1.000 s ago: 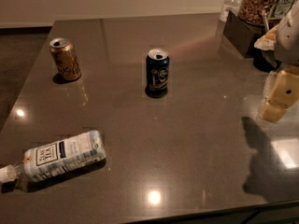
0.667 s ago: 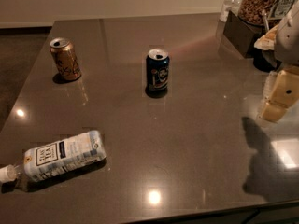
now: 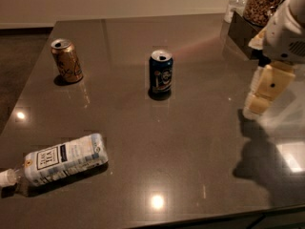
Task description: Move pepsi can near blue plastic bottle
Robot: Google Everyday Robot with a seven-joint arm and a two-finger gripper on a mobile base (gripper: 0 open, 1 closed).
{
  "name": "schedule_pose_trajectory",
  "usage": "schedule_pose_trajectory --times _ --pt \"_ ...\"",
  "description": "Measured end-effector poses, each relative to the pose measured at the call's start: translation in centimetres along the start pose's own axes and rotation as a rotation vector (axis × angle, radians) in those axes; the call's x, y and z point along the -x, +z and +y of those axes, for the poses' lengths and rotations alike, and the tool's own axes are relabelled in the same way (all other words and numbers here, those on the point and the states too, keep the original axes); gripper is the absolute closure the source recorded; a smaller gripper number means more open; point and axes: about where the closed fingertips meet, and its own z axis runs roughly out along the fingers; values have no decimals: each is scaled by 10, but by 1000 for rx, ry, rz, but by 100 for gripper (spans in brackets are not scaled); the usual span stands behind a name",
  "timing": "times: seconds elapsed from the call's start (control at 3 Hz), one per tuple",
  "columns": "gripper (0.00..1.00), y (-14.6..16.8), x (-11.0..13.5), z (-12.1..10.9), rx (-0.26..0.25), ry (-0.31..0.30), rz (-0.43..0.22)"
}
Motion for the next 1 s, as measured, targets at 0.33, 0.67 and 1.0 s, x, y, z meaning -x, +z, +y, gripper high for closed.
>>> schedule_pose_trajectory --times 0.33,0.67,1.0 --pt "0 24 21 -26 -12 31 -27" --pt "0 46 45 -47 -33 56 -79" --pt "0 59 75 -55 -31 55 -146"
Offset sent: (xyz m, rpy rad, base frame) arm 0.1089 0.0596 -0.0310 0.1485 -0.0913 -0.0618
